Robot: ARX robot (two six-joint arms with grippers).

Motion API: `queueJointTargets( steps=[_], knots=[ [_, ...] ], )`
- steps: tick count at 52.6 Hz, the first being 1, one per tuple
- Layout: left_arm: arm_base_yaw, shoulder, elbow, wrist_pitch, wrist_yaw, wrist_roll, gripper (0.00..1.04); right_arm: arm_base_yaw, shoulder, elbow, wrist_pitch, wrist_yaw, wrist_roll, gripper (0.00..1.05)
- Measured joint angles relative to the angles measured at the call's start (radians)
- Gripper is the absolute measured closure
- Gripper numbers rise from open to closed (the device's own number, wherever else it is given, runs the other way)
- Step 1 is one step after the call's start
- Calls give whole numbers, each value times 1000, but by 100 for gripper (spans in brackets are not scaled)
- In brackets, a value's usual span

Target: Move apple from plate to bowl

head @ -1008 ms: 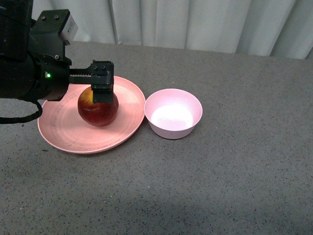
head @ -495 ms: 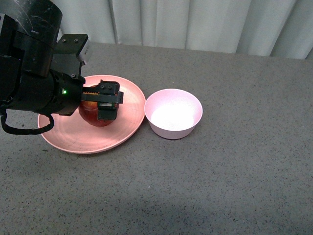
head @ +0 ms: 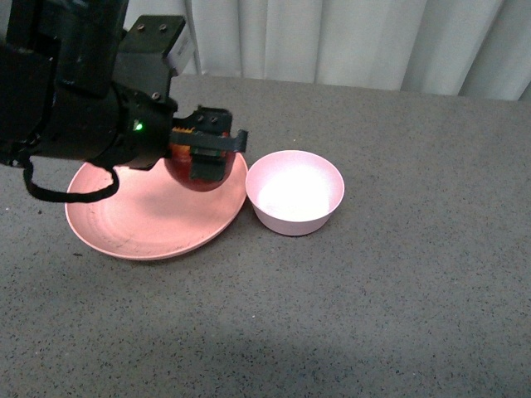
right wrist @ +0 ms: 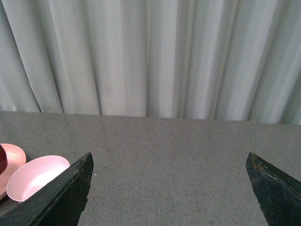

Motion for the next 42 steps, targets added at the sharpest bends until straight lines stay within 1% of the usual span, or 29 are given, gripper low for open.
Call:
queueJointTargets(
  steps=[12,19,30,42],
  knots=[
    [-107,9,81,-18,2,7,40,0,0,0,0,0,0,9],
    [-146,46,112,-24,2,8,40,0,0,0,0,0,0,9],
    [-175,90,140,-29,-1,13,40,0,0,0,0,0,0,9],
    [-187,145,169,-38,-2,26,40,0,0,0,0,0,0,9]
  ],
)
